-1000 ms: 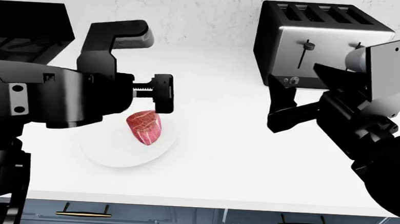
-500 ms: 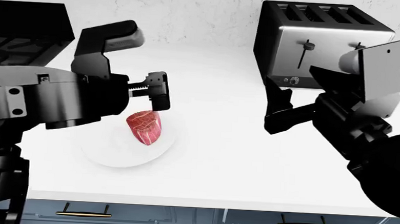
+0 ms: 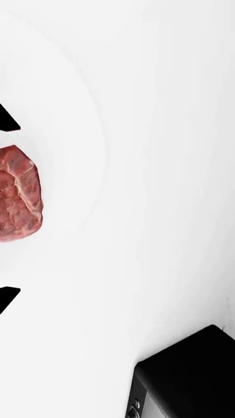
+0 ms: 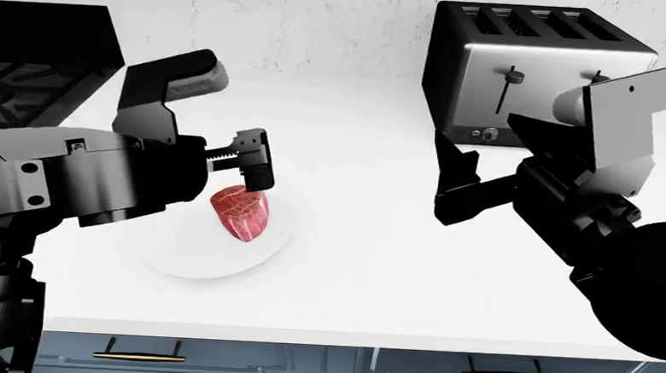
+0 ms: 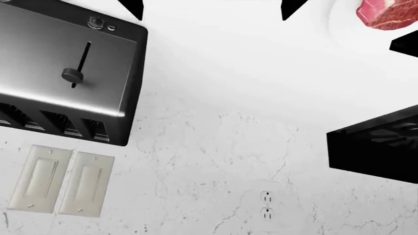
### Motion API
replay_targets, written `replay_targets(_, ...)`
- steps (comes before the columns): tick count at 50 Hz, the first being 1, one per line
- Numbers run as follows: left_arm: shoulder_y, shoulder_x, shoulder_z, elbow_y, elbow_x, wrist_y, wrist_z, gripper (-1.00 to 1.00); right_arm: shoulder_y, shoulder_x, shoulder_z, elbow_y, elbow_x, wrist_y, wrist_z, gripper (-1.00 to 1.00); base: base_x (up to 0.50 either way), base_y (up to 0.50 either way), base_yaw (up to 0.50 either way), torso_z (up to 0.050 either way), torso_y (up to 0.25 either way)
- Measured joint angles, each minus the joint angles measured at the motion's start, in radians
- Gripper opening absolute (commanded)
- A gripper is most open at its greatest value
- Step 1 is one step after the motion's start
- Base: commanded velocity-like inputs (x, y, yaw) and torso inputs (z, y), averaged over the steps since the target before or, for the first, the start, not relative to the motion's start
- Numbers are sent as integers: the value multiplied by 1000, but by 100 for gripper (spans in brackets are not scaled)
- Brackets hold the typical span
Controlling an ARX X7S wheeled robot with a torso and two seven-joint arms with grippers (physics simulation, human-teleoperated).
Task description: Frozen meat rests on a plate on the counter. Retrieve the meat and place it in a pot on a burner. Then turn the burner on.
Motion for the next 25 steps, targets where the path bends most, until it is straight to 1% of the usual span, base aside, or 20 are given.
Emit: replay_targets(25, 30, -14, 19, -6, 32, 16, 33, 100, -13, 1, -21, 16, -9, -24, -14, 100, 0, 0, 0, 0, 0)
